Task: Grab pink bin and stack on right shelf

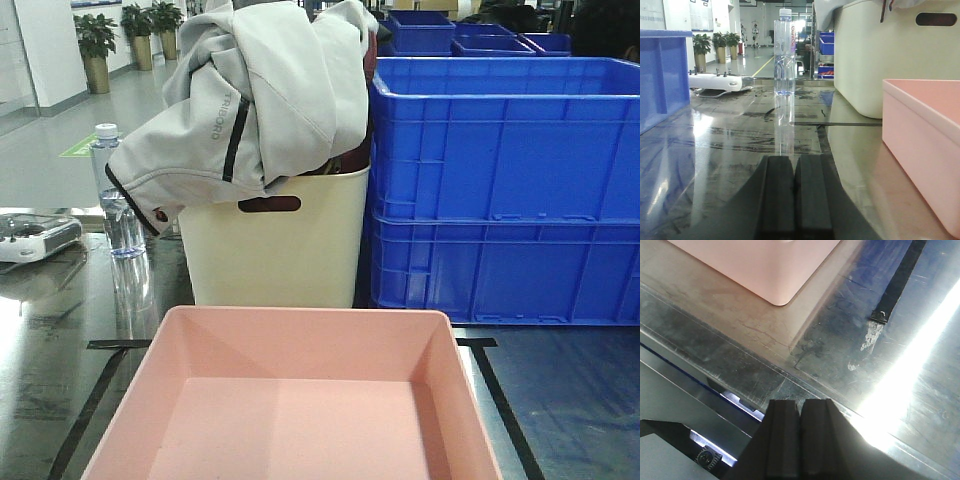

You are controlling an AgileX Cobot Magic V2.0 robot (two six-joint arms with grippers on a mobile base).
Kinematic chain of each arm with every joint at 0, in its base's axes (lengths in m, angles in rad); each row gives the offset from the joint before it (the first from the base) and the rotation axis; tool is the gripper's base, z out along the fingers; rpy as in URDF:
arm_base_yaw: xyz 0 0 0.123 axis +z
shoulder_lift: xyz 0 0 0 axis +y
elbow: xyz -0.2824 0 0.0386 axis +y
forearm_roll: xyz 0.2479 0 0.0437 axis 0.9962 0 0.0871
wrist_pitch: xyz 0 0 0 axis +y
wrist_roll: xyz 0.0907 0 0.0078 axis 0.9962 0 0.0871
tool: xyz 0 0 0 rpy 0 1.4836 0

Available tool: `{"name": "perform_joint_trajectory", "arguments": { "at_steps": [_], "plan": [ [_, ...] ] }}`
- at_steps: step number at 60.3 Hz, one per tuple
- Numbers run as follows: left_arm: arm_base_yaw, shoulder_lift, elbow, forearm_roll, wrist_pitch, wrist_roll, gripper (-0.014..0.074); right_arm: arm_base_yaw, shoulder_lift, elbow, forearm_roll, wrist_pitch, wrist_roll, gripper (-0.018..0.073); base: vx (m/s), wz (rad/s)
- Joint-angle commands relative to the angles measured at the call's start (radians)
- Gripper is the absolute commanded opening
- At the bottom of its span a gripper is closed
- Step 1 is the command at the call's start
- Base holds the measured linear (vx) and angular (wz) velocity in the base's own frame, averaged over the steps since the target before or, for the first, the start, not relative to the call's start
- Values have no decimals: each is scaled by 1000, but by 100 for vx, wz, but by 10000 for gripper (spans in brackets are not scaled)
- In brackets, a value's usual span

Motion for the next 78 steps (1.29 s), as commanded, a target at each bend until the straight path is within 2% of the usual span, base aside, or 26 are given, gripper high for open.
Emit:
{"name": "perform_joint_trajectory", "arguments": {
  "at_steps": [1, 8, 14, 25, 28, 37, 42, 49, 60, 78],
  "plan": [
    [0, -19, 15, 1, -88, -9, 3, 1, 5, -28, -15, -59, -10, -9, 0, 0],
    [0, -19, 15, 1, -88, -9, 3, -10, -24, -28, -28, -56, -20, -9, 0, 0],
    [0, -19, 15, 1, -88, -9, 3, -110, -73, -11, -27, -117, -21, -9, 0, 0],
    [0, -19, 15, 1, -88, -9, 3, -354, -213, 153, -45, -360, -21, -9, 0, 0],
    [0, -19, 15, 1, -88, -9, 3, -417, -261, 224, -40, -467, -7, -9, 0, 0],
    [0, -19, 15, 1, -88, -9, 3, -535, -373, 415, 15, -777, 2, -9, 0, 0],
    [0, -19, 15, 1, -88, -9, 3, -549, -426, 490, 16, -881, 1, -9, 0, 0],
    [0, -19, 15, 1, -88, -9, 3, -549, -494, 556, 16, -945, 1, -9, 0, 0],
    [0, -19, 14, 1, -88, -9, 2, -549, -515, 588, 24, -983, 1, -9, 0, 0],
    [0, -19, 14, 1, -88, -9, 2, -548, -513, 588, 29, -962, -6, -9, 0, 0]
  ]
}}
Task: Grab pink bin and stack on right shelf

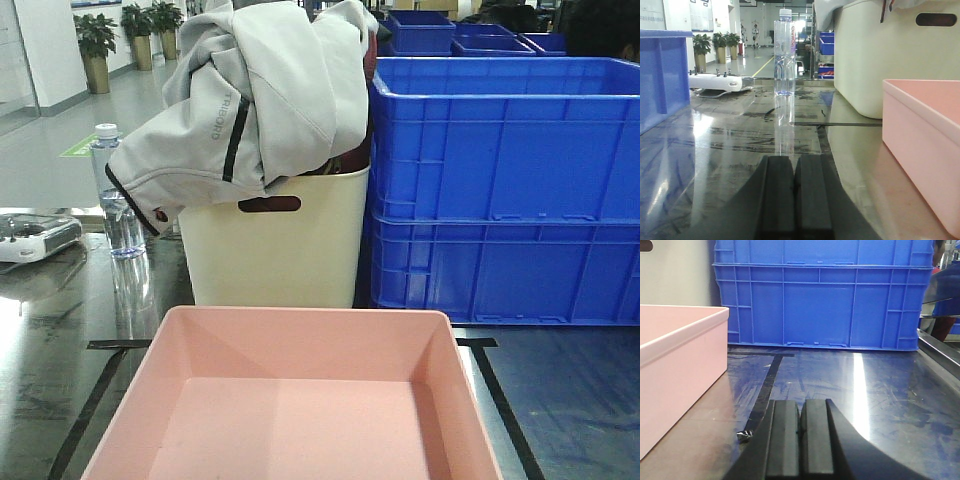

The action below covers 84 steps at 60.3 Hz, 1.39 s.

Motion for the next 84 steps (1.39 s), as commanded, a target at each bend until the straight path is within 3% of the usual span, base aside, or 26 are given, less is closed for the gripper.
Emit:
{"name": "perform_joint_trajectory", "arguments": {
  "at_steps": [1, 28, 36, 84],
  "plan": [
    [0, -19, 14, 1, -87, -9, 2, -7, -10, 5, 1, -85, -8, -9, 0, 0],
    [0, -19, 14, 1, -87, -9, 2, -48, -11, 5, 8, -124, -10, -9, 0, 0],
    [0, -19, 14, 1, -87, -9, 2, -16, -11, 5, -3, -123, -31, -9, 0, 0],
    [0, -19, 14, 1, -87, -9, 2, -17, -11, 5, 8, -123, -37, -9, 0, 0]
  ]
}}
